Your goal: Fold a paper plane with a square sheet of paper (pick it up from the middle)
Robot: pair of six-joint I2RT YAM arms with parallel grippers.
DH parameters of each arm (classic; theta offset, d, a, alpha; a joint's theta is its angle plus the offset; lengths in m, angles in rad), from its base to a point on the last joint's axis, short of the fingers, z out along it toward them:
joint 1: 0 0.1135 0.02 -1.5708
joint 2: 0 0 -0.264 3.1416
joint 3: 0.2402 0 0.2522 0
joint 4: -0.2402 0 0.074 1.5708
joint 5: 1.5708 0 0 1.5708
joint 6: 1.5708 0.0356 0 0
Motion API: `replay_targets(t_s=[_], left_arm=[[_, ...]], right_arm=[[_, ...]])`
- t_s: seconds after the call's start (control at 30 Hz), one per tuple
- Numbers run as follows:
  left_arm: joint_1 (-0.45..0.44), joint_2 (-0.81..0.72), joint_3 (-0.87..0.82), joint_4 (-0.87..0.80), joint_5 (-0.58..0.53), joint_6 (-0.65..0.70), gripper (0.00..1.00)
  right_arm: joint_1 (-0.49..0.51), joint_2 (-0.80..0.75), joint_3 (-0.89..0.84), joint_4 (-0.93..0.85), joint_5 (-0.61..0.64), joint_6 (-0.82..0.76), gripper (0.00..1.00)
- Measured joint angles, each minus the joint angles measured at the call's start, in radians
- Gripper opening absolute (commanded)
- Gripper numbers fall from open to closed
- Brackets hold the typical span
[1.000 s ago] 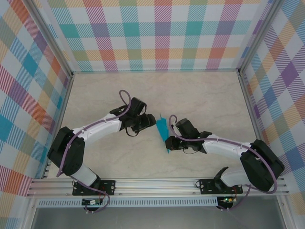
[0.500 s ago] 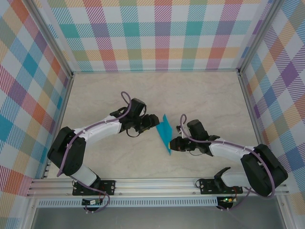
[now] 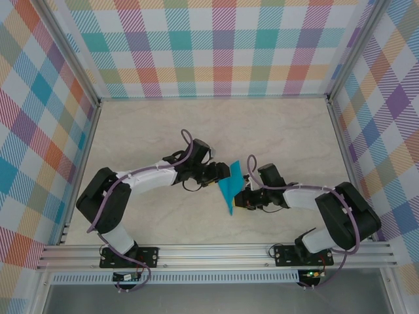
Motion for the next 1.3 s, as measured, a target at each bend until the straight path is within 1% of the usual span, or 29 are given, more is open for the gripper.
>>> replay_targets(t_s=[0.17,0.27,0.5,0.57,0.63,0.77,1.07,1.3], left_arm=[[-0.003,0.033,0.024,0.014,0.004,0.0,0.65],[-0.005,0.036,0.033,0.012,-0.004,-0.001,0.67],[-0.005,0.017,0.041,-0.029,-0.092,-0.007,0.71],[-0.003,-0.007,0.04,-0.043,-0.118,-0.021,0.73],[0.003,-0.038,0.04,-0.043,-0.137,-0.041,0.75],[0.015,-0.089,0.04,-0.042,-0.159,-0.066,0.76],[0.031,-0.092,0.04,-0.116,-0.19,-0.092,0.75],[0.041,-0.092,0.034,-0.207,-0.229,-0.096,0.75]], right_arm=[[0.0,-0.009,0.014,-0.001,0.003,0.001,0.17],[0.0,-0.066,0.019,-0.026,0.019,-0.001,0.17],[0.007,-0.214,0.064,-0.139,0.123,-0.081,0.17],[0.018,-0.236,0.076,-0.185,0.162,-0.116,0.16],[0.036,-0.235,0.098,-0.236,0.196,-0.148,0.16],[0.093,-0.215,0.139,-0.299,0.264,-0.201,0.15],[0.24,-0.116,0.2,-0.351,0.422,-0.28,0.14],[0.307,-0.059,0.227,-0.37,0.518,-0.312,0.13]])
